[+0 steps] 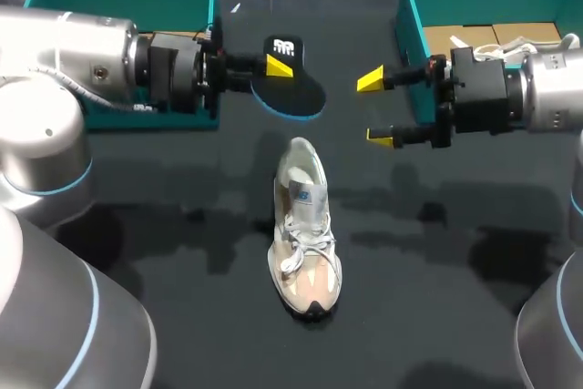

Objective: Take the shoe out of the shoebox, open the shoe tongue, remove and reinsert the insole, then place the shoe into the shoebox

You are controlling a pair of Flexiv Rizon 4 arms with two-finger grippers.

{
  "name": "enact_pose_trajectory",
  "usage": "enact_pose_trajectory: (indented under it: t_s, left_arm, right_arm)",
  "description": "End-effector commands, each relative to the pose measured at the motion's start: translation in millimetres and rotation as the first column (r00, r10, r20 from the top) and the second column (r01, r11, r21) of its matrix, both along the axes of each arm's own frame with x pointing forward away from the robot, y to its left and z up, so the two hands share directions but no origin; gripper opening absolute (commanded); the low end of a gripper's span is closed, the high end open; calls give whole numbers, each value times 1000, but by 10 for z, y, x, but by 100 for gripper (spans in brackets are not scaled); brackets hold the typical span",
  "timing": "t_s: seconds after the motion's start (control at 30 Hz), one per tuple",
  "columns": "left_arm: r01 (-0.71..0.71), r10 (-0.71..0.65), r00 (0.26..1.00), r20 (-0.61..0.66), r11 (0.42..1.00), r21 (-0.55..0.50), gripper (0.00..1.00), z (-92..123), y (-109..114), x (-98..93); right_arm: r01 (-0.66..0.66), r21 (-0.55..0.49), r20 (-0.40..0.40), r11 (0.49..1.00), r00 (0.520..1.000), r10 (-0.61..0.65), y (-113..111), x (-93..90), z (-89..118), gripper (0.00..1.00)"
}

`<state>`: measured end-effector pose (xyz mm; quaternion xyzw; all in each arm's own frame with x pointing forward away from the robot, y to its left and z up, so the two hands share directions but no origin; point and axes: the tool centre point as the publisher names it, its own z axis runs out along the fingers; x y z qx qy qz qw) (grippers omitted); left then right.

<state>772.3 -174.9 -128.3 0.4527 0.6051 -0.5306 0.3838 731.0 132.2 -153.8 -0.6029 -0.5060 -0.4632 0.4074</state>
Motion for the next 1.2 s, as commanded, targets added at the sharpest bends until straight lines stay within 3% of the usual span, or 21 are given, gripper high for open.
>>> enact_pose_trajectory:
  t_s: [0.03, 0.27, 0.63, 0.67, 0.73, 0.93, 1.0, 1.2]
  left_arm:
    - [-11, 11, 997, 74, 1000, -3, 0, -70, -45, 4]
    - [-26, 33, 982, 186, 999, -37, 0, -141, -122, 46]
    - [-38, 54, 960, 276, 997, -63, 0, -156, -251, 106]
    - [-37, 53, 960, 277, 997, -63, 0, -157, -258, 116]
    - [-39, 55, 957, 285, 997, -61, 0, -160, -268, 130]
    - [-30, 49, 953, 299, 997, -68, 0, -171, -303, 160]
    - [-23, 44, 950, 308, 997, -72, 0, -171, -315, 164]
    - [-17, 43, 943, 331, 996, -83, 0, -178, -335, 209]
  right_arm:
    - [-1, 1, 14, 1000, 1000, 1, 62, -11, 71, 100]
    - [-41, 24, 71, 999, 997, 39, 186, 18, 125, 100]
    - [-69, 43, 87, 997, 994, 66, 388, 40, 82, 100]
    - [-73, 44, 90, 996, 994, 69, 403, 39, 82, 98]
    - [-81, 44, 93, 996, 993, 77, 431, 36, 87, 83]
    - [-99, 44, 97, 994, 991, 94, 501, 12, 86, 67]
    - [-109, 51, 96, 993, 990, 104, 527, 11, 74, 53]
    - [-126, 66, 69, 990, 990, 122, 585, 15, 61, 49]
